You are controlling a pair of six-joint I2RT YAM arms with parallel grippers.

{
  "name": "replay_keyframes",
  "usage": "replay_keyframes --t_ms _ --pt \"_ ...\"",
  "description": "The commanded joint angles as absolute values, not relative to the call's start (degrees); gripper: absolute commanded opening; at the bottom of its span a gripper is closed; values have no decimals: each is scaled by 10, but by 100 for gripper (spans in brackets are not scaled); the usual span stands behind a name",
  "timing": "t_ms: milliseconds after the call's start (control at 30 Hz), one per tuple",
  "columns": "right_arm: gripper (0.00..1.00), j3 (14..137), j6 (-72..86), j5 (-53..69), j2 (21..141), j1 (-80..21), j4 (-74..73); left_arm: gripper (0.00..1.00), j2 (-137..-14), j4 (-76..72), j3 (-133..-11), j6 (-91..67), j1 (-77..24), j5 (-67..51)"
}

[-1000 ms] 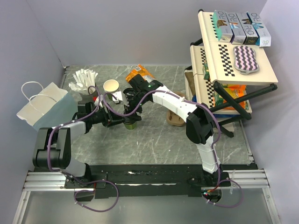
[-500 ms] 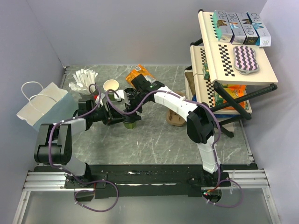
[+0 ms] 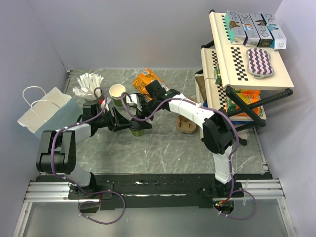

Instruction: Pack the takeout coffee

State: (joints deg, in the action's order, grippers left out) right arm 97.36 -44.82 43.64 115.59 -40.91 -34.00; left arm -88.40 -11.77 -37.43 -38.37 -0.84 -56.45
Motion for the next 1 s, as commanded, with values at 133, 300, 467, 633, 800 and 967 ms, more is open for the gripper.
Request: replay_keyframes --t_ms 133,300,467,633,800,967 --pt "100 992 -399 487 1121 -394 -344 61 -896 -117 -396 -367 -6 -534" --pt "100 992 -332 511 1110 -377 -307 60 -897 -116 -405 -365 -7 -539" --pt "100 997 -170 555 1114 -326 -218 60 -901 -111 -410 -358 -9 -540" --pt "100 950 -37 552 1110 -311 -141 60 -905 -105 -415 -350 -11 -540" --pt "100 899 57 548 1117 -310 -99 60 -904 -93 -417 -336 -15 -539" --pt "100 883 93 568 1135 -310 -82 60 -903 -91 -411 -330 -18 -539"
